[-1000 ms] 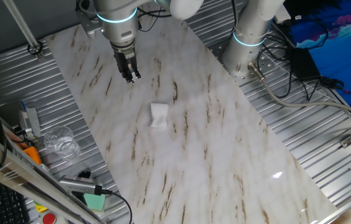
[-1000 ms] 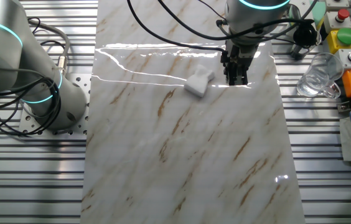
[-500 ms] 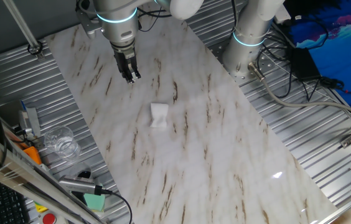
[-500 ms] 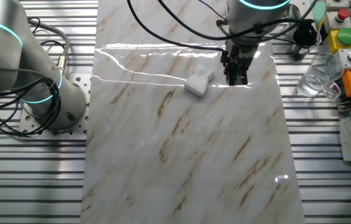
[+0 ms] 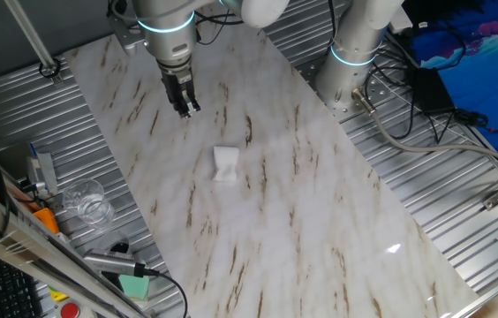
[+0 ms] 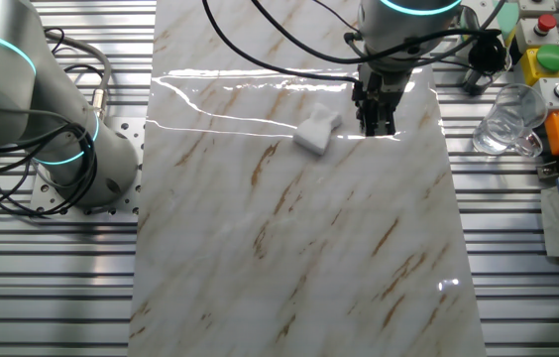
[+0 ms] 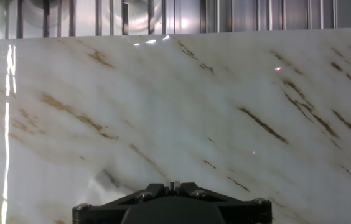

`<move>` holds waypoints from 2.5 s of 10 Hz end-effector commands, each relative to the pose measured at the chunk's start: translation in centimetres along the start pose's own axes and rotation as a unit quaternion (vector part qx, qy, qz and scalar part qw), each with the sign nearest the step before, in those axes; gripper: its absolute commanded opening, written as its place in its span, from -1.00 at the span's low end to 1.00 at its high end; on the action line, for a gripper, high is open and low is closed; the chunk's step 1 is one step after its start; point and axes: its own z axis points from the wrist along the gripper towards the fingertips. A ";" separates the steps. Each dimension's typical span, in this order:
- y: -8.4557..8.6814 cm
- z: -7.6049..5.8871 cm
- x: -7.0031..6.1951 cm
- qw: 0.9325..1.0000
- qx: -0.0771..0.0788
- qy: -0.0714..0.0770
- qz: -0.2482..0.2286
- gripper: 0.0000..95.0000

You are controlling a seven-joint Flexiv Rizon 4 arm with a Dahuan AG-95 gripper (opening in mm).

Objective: Clean the tabletop with a sponge

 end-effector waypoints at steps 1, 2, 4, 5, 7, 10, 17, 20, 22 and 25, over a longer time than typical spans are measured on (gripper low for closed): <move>0.0 -0.1 0.1 0.999 0.000 0.000 -0.053 -1.00; 0.0 -0.1 0.1 0.999 0.000 0.000 -0.048 -1.00; 0.1 -0.1 0.1 0.998 0.001 0.000 -0.056 -1.00; 0.1 -0.1 0.3 0.998 0.002 0.001 -0.057 -1.00; -0.1 0.3 0.4 0.997 0.001 0.000 -0.081 -1.00; -1.4 2.7 0.5 0.992 -0.003 -0.010 -0.124 -1.00; -5.9 5.9 -1.3 0.983 -0.001 -0.021 -0.180 -1.00; -6.6 6.4 -1.8 0.983 0.007 -0.017 -0.182 -1.00; -6.6 6.5 -1.8 0.983 0.006 -0.016 -0.182 -1.00; -6.6 6.5 -1.8 0.983 0.007 -0.016 -0.185 -1.00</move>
